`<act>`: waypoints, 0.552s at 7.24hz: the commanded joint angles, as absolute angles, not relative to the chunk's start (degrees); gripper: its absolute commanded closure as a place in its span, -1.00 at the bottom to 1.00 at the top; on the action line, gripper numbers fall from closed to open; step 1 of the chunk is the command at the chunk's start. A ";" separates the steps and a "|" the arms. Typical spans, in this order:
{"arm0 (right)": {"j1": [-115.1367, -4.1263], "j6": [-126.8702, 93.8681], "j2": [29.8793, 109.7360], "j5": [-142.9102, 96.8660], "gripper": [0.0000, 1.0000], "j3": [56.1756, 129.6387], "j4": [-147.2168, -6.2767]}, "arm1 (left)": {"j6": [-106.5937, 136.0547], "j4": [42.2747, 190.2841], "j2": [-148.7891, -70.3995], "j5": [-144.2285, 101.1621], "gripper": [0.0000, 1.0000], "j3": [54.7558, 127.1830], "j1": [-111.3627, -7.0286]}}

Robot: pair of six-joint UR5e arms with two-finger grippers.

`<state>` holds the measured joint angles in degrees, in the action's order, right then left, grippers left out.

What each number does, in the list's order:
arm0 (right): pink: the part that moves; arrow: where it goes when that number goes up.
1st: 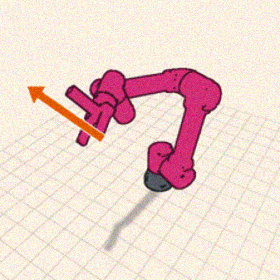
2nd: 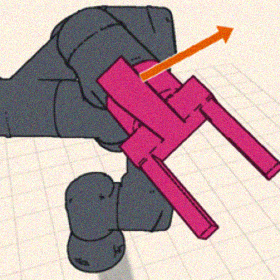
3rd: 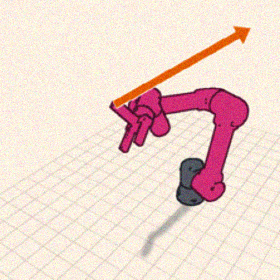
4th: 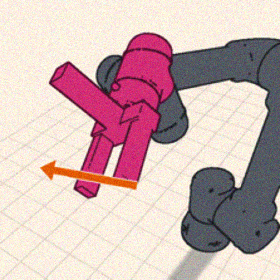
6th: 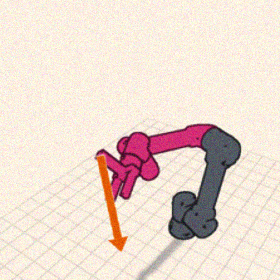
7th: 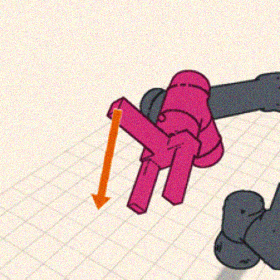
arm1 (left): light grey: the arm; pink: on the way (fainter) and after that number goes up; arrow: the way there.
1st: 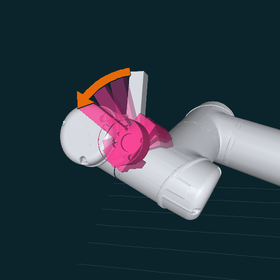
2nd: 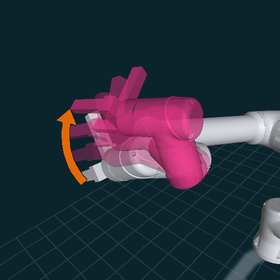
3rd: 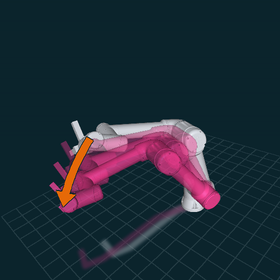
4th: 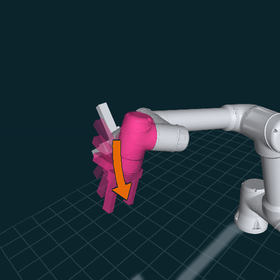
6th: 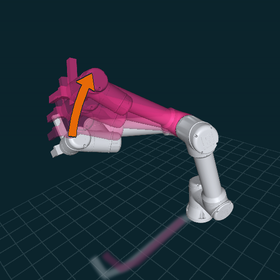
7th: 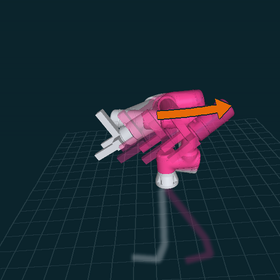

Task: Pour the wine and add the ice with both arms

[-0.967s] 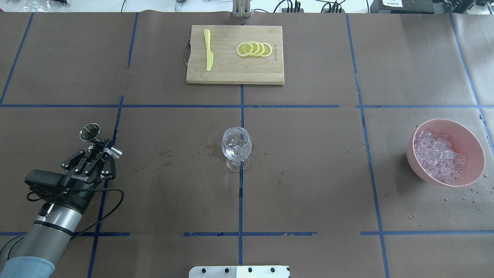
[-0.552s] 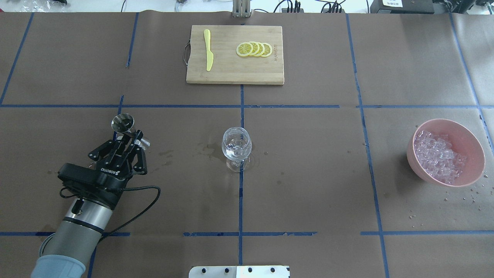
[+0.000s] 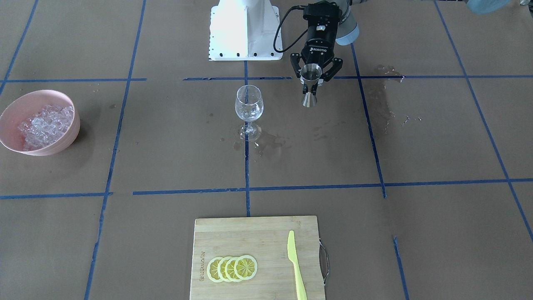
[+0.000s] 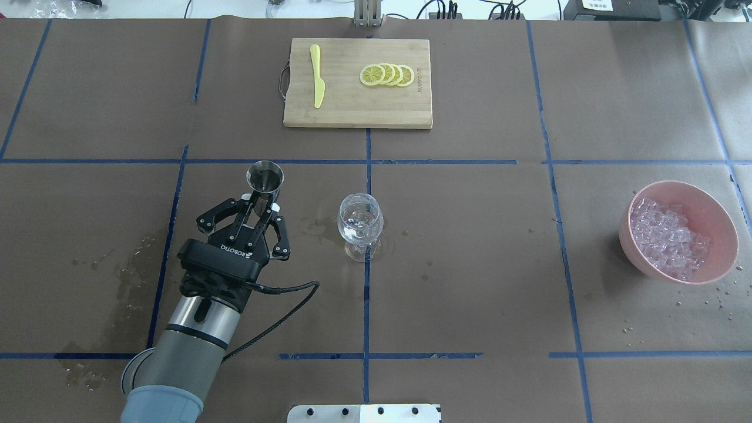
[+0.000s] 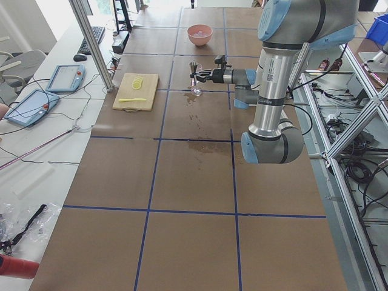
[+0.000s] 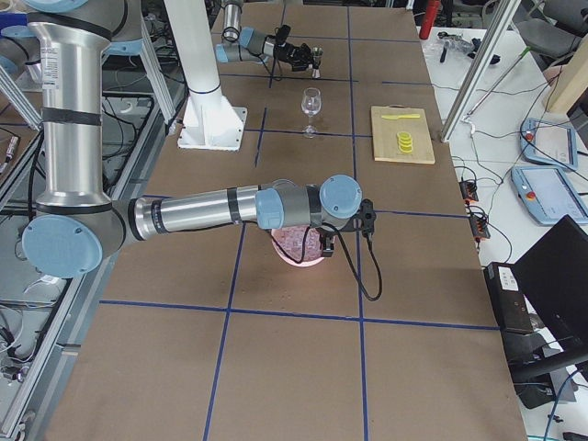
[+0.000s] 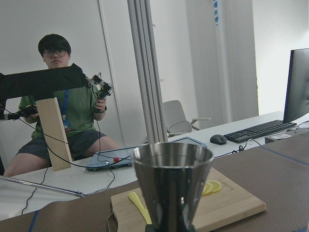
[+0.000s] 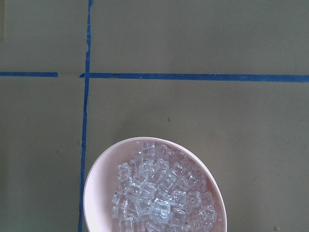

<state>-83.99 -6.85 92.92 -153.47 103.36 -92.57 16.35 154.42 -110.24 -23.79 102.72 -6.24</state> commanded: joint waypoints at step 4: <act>-83.94 -6.77 92.38 -153.46 -1.00 101.43 -92.55 | 7.74 141.00 -110.83 -42.84 1.00 107.56 -8.07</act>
<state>-83.95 -6.80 92.62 -153.46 101.83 -92.55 8.07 144.32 -110.82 -36.61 105.97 -7.05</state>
